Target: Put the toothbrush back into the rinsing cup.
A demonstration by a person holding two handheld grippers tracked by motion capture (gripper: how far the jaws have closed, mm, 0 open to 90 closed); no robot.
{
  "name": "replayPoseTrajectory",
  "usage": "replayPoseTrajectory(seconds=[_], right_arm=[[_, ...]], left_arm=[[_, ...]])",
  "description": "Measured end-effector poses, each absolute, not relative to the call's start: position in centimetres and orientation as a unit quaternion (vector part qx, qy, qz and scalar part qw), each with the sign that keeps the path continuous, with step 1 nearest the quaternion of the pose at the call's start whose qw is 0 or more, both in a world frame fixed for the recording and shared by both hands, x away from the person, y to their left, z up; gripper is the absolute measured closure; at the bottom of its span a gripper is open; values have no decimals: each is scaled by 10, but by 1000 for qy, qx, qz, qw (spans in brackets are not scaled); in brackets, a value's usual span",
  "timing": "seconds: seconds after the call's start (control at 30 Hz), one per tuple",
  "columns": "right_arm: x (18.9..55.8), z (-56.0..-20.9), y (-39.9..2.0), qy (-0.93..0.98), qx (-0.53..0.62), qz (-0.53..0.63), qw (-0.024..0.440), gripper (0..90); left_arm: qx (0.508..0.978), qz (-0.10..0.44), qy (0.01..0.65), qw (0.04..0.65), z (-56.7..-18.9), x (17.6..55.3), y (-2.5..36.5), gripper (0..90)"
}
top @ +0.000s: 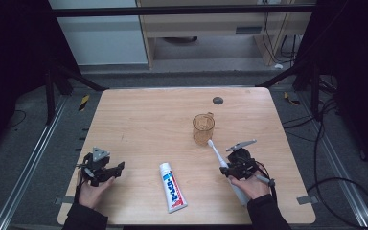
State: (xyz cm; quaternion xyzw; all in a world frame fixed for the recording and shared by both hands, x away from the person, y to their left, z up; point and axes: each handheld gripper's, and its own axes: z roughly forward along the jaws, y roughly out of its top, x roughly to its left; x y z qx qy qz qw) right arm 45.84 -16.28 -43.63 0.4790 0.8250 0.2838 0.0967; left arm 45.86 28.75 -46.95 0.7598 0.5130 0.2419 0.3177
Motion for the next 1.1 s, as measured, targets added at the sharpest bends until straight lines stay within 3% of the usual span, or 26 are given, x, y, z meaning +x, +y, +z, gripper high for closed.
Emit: replayPoseTrajectory(seconds=[1.1], right_arm=[[478, -376, -161, 672, 467, 527, 229, 674]], left_arm=[[752, 245, 516, 329, -468, 458, 290, 351]])
